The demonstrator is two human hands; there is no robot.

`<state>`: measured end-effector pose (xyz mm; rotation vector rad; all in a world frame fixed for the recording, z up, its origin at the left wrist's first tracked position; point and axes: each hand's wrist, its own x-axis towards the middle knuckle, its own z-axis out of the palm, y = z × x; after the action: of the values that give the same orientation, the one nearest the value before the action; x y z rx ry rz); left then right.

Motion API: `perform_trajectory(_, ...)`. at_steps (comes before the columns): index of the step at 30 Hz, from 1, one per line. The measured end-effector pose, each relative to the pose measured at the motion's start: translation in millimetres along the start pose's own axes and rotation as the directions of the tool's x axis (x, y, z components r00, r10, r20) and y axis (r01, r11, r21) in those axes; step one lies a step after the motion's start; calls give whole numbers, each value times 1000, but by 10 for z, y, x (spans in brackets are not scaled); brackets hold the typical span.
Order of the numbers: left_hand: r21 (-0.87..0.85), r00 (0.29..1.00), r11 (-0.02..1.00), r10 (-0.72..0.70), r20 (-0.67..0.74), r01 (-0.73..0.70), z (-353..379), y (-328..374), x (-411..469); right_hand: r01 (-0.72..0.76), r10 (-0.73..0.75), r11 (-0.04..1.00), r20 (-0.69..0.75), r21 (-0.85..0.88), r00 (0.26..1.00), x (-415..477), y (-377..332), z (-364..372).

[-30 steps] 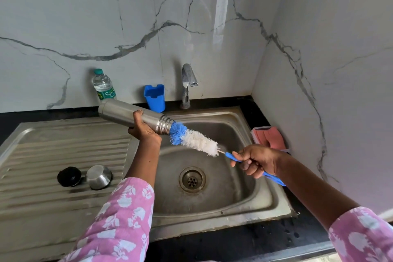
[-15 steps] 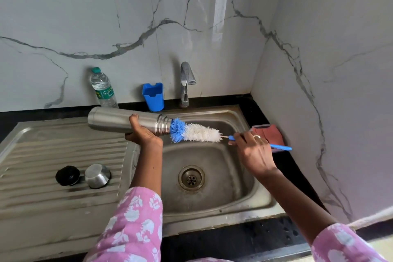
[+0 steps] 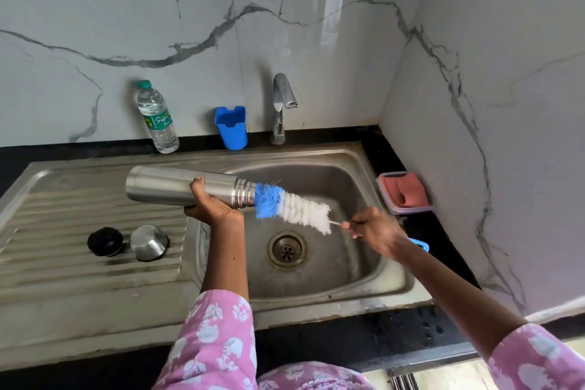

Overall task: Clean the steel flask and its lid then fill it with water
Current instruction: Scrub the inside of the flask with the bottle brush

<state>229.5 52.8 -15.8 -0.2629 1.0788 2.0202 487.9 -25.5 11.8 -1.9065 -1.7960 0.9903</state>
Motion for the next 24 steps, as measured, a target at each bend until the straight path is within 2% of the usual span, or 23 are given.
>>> perform_trajectory(2,-14,1000,1000,-7,4,7,-5,5,27,-183,126,948,221,260,967,13,-22,-34)
perform_trajectory(5,-36,1000,999,-6,-11,6,-18,5,43,-442,225,847,556,295,801,15,7,-94)
perform_trajectory(7,-38,1000,999,3,-26,-4,-22,-9,44,-517,248,812,642,271,726,44,40,-129)
perform_trajectory(9,-27,999,1000,4,-34,-5,-23,-39,38,-539,247,794,661,281,708,53,73,-137)
perform_trajectory(11,-19,1000,1000,-12,-27,12,-7,-49,5,-469,212,824,595,318,775,60,100,-121)
perform_trajectory(12,-20,1000,1000,-13,-21,12,10,-37,-8,-373,179,877,514,303,839,68,110,-100)
perform_trajectory(13,-26,1000,1000,-3,-21,3,36,-22,-21,-227,128,951,400,211,908,67,102,-82)
perform_trajectory(14,-32,1000,999,12,-20,-13,60,-18,-18,-75,65,997,261,27,963,75,107,-58)
perform_trajectory(15,-32,999,999,27,-24,-28,80,-17,-12,44,-19,978,120,-206,993,98,128,-16)
perform_trajectory(16,-31,999,999,38,-37,-40,90,-24,3,121,-139,911,-17,-394,990,118,165,31)
perform_trajectory(17,-27,998,999,45,-54,-46,98,-26,9,172,-284,845,-152,-506,947,124,186,67)
perform_trajectory(19,-42,996,998,45,-73,-49,113,-36,35,270,-549,753,-347,-601,760,129,244,127)
perform_trajectory(21,-61,995,997,33,-89,-38,116,-38,32,319,-687,668,-391,-672,613,147,277,135)
perform_trajectory(22,-65,995,997,33,-95,-39,104,-41,31,333,-727,628,-376,-704,575,161,297,143)
perform_trajectory(24,-72,994,996,46,-102,-53,76,-63,58,332,-741,589,-328,-737,585,163,316,178)
